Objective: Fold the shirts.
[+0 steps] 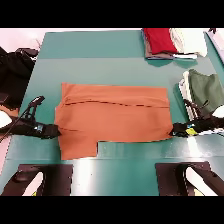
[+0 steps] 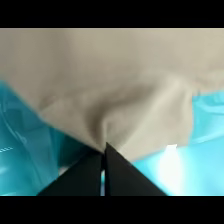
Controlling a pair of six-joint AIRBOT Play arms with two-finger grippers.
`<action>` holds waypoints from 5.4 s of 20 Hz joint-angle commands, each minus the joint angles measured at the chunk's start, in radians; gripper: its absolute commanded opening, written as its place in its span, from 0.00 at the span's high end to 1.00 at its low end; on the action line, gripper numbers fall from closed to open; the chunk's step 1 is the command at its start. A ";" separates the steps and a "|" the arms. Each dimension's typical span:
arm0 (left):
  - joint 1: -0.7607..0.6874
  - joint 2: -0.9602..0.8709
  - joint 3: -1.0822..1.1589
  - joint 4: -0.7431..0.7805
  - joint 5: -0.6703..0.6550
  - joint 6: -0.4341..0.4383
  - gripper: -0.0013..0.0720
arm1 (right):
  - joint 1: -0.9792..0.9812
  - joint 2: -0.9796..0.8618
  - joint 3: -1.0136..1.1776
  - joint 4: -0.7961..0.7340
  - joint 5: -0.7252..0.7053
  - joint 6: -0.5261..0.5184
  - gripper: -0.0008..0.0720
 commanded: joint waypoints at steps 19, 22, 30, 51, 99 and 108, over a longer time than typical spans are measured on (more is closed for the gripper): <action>0.000 -0.609 0.424 0.025 0.441 0.052 0.95 | 0.109 -0.565 0.709 -0.085 -0.041 0.037 0.97; 0.001 -0.670 0.456 0.006 0.474 0.061 0.95 | 0.152 -0.677 0.819 -0.061 -0.034 0.039 0.97; 0.000 -0.662 0.541 -0.015 0.357 0.038 0.28 | 0.055 -0.738 0.908 0.123 0.019 -0.021 0.39; -0.487 -0.911 0.634 -0.175 0.652 -0.018 0.95 | -0.030 -0.616 0.617 0.419 -0.115 -0.190 0.97; -0.035 -0.509 0.991 0.063 0.308 -0.010 0.95 | 0.536 -0.588 0.546 0.369 -0.407 -0.028 0.17; -0.180 -0.578 0.989 0.063 0.319 0.034 0.95 | 0.592 -0.867 0.641 0.624 -0.401 -0.033 0.18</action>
